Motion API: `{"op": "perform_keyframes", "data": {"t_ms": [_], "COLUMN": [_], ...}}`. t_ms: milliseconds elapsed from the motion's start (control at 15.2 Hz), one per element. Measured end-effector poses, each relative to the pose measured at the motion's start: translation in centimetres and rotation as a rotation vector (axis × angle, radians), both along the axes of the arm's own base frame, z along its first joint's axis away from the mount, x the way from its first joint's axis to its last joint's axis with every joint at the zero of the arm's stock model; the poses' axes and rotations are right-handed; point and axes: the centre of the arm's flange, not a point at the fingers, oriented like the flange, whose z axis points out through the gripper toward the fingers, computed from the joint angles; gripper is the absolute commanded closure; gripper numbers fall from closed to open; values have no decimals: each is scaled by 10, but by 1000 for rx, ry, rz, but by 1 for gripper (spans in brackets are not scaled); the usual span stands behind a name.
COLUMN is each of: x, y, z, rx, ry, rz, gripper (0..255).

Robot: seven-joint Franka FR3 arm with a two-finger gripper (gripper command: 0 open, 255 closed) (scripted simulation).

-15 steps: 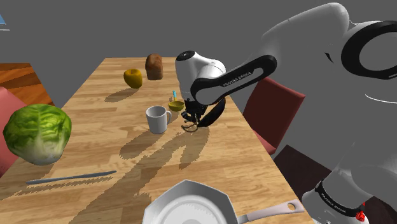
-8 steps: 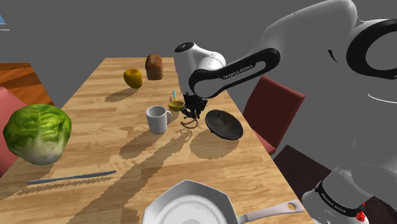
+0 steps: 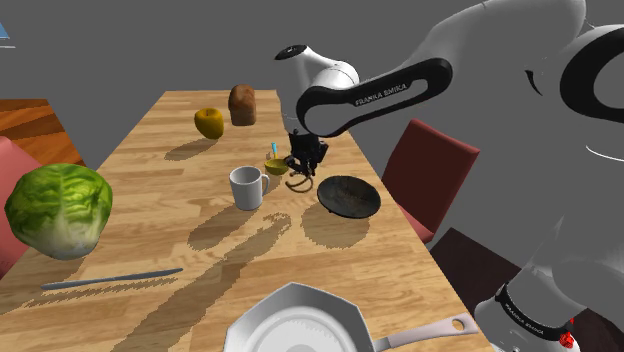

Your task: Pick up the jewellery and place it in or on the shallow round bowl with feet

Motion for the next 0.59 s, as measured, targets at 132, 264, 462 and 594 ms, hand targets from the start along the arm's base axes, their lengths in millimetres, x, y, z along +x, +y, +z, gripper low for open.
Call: {"op": "perform_keyframes", "data": {"t_ms": [132, 264, 462, 594], "x": [2, 1, 2, -2], "y": [0, 0, 1, -4], "z": [11, 21, 36, 43], "rx": [0, 0, 0, 0], "ry": [0, 0, 0, 0], "rz": [0, 0, 0, 0], "gripper": [255, 255, 255, 255]}}
